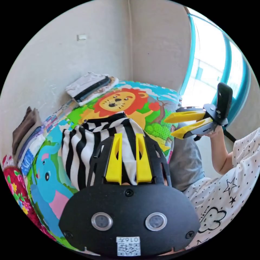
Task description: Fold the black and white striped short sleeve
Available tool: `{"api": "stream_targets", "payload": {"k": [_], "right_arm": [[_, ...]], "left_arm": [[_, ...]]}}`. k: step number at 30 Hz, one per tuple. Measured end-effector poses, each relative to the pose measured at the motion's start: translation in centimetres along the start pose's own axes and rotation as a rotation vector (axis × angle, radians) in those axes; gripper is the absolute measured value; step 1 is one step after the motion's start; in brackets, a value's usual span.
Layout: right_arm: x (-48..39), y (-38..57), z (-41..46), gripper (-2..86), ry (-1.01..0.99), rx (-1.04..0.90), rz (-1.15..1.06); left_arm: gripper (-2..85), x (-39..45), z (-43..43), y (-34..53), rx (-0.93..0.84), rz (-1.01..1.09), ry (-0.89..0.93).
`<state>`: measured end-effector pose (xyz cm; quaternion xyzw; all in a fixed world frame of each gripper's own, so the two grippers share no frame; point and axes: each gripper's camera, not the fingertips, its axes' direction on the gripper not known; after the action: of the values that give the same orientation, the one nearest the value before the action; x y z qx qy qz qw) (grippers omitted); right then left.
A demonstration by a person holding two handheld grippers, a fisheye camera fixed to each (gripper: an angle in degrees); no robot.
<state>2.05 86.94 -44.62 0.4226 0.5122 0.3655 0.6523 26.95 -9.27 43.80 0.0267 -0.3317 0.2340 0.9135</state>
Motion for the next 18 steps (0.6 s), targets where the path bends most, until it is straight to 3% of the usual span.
{"api": "stream_targets", "payload": {"k": [6,7,11,16,18], "right_arm": [[-3.2,4.8,-2.4,9.0,0.138,0.053,0.016],[-3.4,5.3,-2.5,9.0,0.138,0.052,0.02],[-4.7,8.3,-2.9,8.9,0.161,0.015,0.061],[-5.7,10.6,-2.9,8.4,0.179,0.011,0.095],[-6.1,11.2,-2.7,8.1,0.168,0.023,0.11]], "left_arm": [[5.9,1.8,7.0,-5.4,-0.278,-0.015,-0.089],[5.5,2.0,7.3,-5.3,-0.256,-0.023,-0.091],[0.2,1.5,4.7,-3.5,-0.113,-0.06,-0.081],[-0.9,-3.1,-4.9,3.4,0.311,-0.266,0.155],[-0.9,-4.7,-8.6,6.4,0.436,-0.342,0.17]]}}
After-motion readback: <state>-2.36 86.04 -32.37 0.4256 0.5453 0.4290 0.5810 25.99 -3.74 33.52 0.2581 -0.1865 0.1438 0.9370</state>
